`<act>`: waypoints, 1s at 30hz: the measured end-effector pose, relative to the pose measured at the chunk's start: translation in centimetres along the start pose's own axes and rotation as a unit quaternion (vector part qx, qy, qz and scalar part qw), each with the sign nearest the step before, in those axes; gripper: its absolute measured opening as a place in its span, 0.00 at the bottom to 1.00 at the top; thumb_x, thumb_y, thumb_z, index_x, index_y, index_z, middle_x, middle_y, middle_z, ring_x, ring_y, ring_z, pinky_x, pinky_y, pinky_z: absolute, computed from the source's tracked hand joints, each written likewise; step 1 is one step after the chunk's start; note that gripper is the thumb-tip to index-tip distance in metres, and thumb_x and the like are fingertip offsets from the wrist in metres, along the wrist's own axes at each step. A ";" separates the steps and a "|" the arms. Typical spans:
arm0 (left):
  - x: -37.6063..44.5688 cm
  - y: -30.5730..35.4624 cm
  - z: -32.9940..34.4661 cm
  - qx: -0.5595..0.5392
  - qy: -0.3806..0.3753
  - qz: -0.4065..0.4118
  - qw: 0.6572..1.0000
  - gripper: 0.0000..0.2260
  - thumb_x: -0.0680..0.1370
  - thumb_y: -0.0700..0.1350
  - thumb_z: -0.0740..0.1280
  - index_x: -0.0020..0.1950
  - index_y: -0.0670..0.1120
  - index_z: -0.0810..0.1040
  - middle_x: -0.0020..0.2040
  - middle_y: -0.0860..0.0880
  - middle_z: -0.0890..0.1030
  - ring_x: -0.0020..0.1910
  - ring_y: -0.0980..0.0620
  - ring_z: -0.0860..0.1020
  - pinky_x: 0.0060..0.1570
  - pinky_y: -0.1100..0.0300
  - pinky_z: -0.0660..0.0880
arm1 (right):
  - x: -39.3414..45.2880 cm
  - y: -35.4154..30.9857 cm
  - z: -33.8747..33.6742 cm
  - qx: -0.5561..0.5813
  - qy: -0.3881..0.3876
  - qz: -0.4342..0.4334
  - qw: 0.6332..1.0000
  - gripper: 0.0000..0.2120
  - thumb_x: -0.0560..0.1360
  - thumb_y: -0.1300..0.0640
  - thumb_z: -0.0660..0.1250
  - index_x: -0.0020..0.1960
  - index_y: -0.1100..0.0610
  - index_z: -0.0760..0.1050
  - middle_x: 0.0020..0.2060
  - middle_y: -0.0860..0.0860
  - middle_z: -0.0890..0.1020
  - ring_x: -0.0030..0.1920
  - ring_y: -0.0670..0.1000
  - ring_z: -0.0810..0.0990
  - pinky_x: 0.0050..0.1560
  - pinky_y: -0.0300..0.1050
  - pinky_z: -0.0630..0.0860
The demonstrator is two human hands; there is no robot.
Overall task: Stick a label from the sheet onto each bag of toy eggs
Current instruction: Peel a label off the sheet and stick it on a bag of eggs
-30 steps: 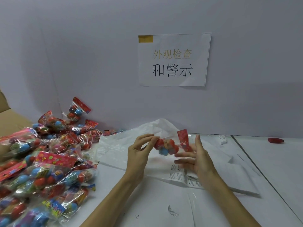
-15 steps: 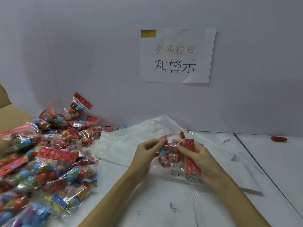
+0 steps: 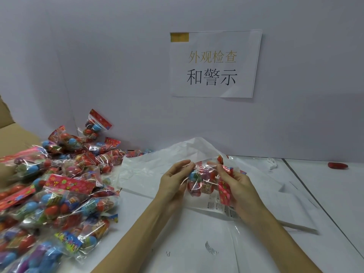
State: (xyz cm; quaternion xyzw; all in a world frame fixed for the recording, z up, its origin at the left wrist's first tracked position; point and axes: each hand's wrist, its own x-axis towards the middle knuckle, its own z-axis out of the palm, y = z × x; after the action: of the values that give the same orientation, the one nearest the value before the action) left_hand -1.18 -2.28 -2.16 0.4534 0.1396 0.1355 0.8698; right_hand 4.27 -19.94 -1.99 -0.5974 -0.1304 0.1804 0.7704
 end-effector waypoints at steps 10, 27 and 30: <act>0.0 1.0 -1.0 0.012 0.060 0.051 0.997 0.15 0.77 0.40 0.75 0.63 0.47 0.83 0.46 0.46 0.87 0.44 0.51 0.85 0.42 0.60 0.81 | 0.0 0.2 -0.4 -0.234 0.015 -0.125 0.964 0.07 0.83 0.60 0.67 0.58 0.56 0.84 0.41 0.50 0.89 0.40 0.53 0.89 0.41 0.42 0.84; -0.7 0.5 -0.3 0.310 -0.063 0.190 0.930 0.09 0.72 0.50 0.81 0.51 0.52 0.88 0.44 0.52 0.86 0.44 0.52 0.85 0.46 0.59 0.82 | -1.0 -0.1 -0.2 -0.410 -0.011 -0.278 0.869 0.22 0.77 0.56 0.76 0.68 0.42 0.78 0.56 0.36 0.81 0.56 0.36 0.79 0.55 0.26 0.73; -0.7 0.5 0.0 0.252 -0.045 0.148 0.955 0.26 0.70 0.60 0.80 0.66 0.57 0.80 0.52 0.53 0.86 0.51 0.55 0.86 0.48 0.62 0.82 | -0.8 -0.2 -0.1 -0.325 0.062 -0.231 0.915 0.13 0.75 0.55 0.78 0.57 0.45 0.82 0.48 0.40 0.84 0.48 0.39 0.83 0.49 0.29 0.77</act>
State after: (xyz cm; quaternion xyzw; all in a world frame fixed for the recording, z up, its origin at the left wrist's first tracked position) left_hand -1.90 -2.26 -1.68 0.6788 0.0611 0.2021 0.7033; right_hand 3.59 -20.38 -1.79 -0.7781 -0.2682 -0.0919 0.5605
